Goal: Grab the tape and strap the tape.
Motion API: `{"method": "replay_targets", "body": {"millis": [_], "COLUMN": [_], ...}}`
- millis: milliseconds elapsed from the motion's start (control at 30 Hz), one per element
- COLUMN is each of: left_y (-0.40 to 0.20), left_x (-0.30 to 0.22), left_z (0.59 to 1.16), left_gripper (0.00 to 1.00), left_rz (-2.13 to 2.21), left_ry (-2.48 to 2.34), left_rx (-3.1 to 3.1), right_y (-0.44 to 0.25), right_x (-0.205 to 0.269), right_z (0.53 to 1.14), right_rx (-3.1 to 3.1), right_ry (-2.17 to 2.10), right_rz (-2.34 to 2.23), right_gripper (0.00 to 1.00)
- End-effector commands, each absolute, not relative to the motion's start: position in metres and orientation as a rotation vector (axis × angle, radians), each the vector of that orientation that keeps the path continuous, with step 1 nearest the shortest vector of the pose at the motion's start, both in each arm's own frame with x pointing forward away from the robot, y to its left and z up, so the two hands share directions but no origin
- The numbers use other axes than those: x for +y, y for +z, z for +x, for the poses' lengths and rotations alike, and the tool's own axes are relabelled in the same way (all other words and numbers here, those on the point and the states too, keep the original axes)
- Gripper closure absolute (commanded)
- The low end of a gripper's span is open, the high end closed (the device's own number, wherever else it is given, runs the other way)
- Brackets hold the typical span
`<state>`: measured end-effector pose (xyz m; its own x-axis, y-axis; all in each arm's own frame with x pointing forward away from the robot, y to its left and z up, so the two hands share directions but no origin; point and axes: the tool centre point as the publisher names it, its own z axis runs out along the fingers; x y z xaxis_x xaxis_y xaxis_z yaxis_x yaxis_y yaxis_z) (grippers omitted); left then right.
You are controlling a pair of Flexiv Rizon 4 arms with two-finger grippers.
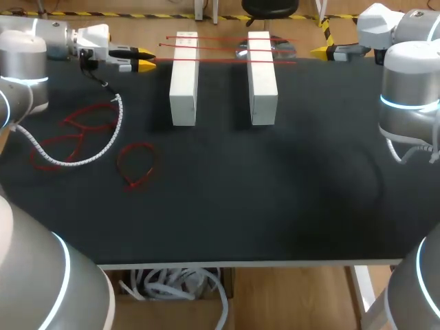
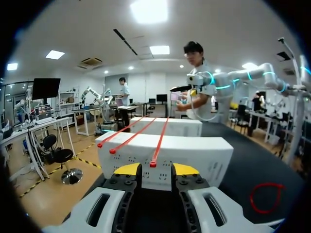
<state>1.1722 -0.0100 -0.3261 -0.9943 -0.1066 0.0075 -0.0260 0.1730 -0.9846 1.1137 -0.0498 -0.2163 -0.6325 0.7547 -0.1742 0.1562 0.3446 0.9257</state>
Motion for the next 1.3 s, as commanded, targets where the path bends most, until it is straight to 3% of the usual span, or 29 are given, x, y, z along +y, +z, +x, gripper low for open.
{"method": "replay_targets", "body": {"millis": [33,467,633,800,900,1300], "left_y": [-0.326,-0.320,-0.321,-0.322,-0.322,-0.322], "left_x": [-0.014,-0.024,-0.025,-0.024,-0.024,-0.027], "left_z": [1.173,1.180,1.179,1.177,1.176,1.176], "left_gripper": [0.74,0.73,0.84,0.82,0.92,0.87], "left_rz": [-0.119,-0.079,-0.070,-0.062,-0.061,-0.062], "left_ry": [-1.987,-2.002,-2.000,-1.998,-1.998,-2.002], "left_rx": [2.354,2.336,2.343,2.352,2.355,2.355], "right_y": [-0.216,-0.216,-0.216,-0.216,-0.216,-0.216], "right_x": [-0.050,-0.050,-0.050,-0.050,-0.050,-0.050], "right_z": [1.114,1.114,1.114,1.114,1.114,1.114], "right_rx": [2.012,2.012,2.012,2.012,2.012,2.012], "right_ry": [1.291,1.291,1.291,1.291,1.291,1.291], "right_rz": [0.793,0.793,0.793,0.793,0.793,0.793], "right_gripper": [0.00,0.00,0.00,0.00,0.00,0.00]}}
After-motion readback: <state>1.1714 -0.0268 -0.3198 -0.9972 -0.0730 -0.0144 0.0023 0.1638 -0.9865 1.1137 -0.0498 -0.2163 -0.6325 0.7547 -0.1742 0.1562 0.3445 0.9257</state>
